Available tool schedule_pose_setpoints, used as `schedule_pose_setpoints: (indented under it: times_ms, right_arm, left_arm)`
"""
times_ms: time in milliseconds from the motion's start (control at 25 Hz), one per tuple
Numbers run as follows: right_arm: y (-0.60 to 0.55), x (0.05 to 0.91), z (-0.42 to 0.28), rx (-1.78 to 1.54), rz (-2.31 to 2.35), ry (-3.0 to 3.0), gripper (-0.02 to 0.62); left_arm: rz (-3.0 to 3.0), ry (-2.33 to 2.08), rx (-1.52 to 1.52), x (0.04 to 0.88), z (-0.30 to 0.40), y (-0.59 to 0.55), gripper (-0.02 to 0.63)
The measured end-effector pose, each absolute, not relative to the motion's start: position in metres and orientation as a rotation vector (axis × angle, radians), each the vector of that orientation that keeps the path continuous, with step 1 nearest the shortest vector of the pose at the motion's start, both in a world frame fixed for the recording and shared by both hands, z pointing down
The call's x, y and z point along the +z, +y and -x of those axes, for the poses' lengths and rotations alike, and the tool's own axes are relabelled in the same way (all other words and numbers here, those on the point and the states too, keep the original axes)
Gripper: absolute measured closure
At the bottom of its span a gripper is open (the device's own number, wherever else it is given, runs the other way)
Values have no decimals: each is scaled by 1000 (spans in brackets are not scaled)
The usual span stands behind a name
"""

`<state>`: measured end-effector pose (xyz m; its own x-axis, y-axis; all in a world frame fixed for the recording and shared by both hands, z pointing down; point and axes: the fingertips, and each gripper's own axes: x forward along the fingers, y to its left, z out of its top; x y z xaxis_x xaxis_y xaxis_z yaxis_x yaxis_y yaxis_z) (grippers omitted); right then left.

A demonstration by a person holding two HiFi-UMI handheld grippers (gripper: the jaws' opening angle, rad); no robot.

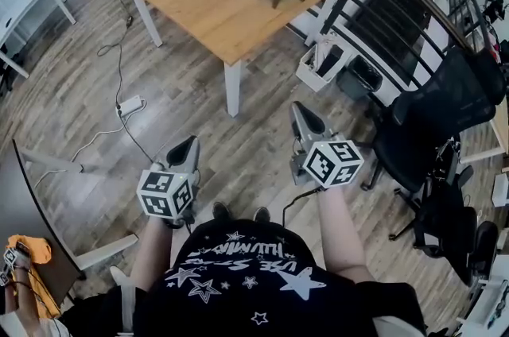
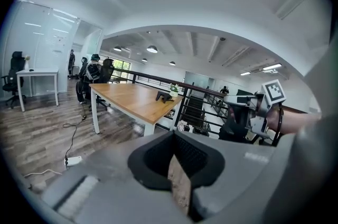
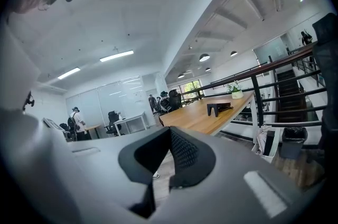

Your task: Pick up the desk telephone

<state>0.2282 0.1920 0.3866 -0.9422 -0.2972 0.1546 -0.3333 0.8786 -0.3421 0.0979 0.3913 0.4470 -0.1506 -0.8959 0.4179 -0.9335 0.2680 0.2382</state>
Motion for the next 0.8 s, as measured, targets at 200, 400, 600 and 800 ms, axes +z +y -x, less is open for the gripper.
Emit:
schedule_pose_setpoints:
  times_ms: [200, 400, 600, 800]
  right_arm:
    - [198, 387, -224, 567, -518, -2962, 594]
    - [204, 393, -214, 641, -586, -2951, 594]
    - [216, 412, -206, 524, -670, -2878, 594]
    - [202, 430, -204, 554, -744, -2813, 594]
  left_arm:
    - [-1630, -2039, 93, 460, -99, 407, 604]
    - [-1619, -2030, 84, 468, -80, 428, 604]
    - [-1621, -2003, 75, 477, -64, 437, 604]
    - [-1619, -1976, 76, 486, -58, 428, 604]
